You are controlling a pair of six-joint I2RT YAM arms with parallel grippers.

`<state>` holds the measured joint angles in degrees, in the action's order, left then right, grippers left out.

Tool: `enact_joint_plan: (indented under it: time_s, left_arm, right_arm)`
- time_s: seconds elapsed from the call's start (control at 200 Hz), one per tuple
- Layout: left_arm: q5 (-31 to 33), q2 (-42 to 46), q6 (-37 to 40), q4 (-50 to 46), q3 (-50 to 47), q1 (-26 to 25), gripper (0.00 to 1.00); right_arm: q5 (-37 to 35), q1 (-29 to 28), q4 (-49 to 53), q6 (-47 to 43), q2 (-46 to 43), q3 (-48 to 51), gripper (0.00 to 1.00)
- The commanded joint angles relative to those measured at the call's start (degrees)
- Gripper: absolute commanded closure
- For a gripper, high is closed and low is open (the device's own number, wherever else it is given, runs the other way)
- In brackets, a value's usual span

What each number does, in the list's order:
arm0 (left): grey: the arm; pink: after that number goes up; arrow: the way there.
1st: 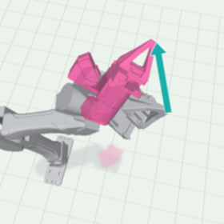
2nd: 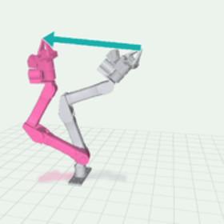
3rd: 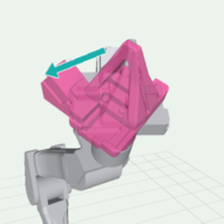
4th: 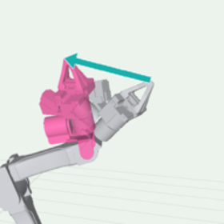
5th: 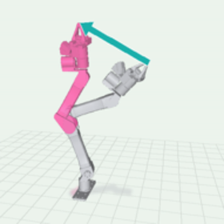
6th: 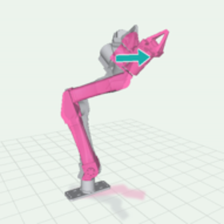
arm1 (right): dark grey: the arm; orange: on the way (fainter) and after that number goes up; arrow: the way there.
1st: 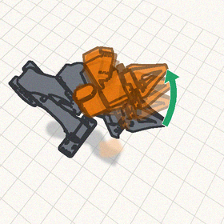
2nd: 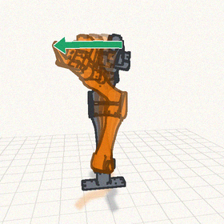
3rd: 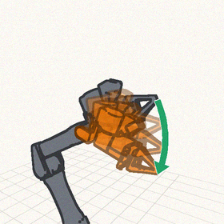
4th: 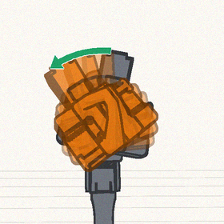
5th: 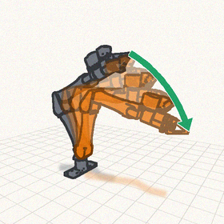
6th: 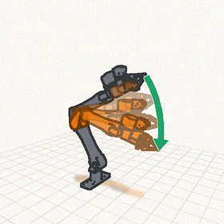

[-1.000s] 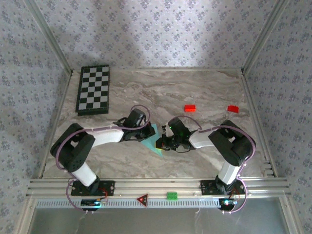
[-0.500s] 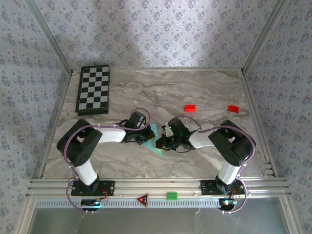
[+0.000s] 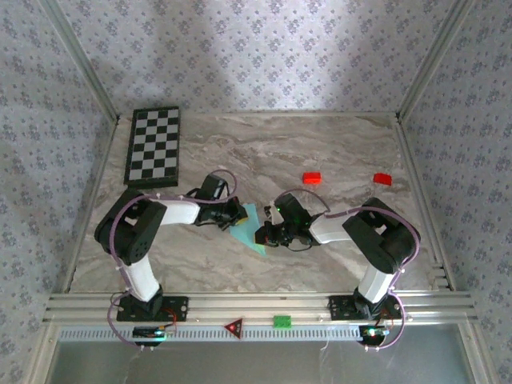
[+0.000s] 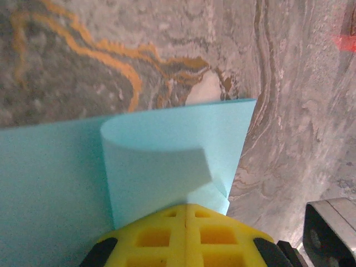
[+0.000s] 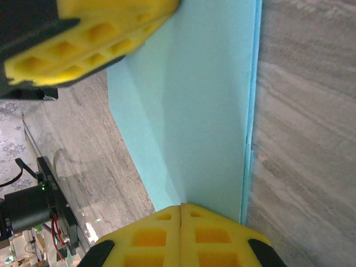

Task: Fold a paper plane with a square sheet of paper (pick it up from the middle)

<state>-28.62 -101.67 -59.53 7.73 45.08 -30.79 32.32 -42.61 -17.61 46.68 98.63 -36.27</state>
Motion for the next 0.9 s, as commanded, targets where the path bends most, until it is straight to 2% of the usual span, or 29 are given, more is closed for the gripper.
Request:
enact_joint_plan:
  time_s: [0.0,0.215,0.425,0.59,0.725,0.895]
  left_arm:
    - [6.61,-2.78,3.19,0.66,0.70,4.45,1.00]
    - [2.37,-4.36,5.54,2.61,1.57,8.56,1.00]
    - [4.78,-5.53,7.22,-3.85,4.38,10.97,1.00]
    - [3.56,-6.29,8.22,-6.21,6.88,11.99,1.00]
    - [2.65,-3.19,7.96,-7.17,7.68,11.98,1.00]
    - [3.62,5.28,7.97,-9.62,7.06,11.30,0.98]
  right_arm:
    - [-2.78,-0.72,12.77,-1.54,2.16,3.31,1.00]
    - [-2.63,-0.72,12.57,-1.70,2.10,3.57,1.00]
    - [-2.58,-0.72,12.58,-1.68,1.93,3.71,1.00]
    - [-2.45,-0.72,13.12,-2.02,1.82,3.59,1.00]
    - [-2.50,-0.69,13.11,-2.02,1.53,3.79,1.00]
    - [-2.18,-0.55,14.11,-2.48,1.41,2.97,1.00]
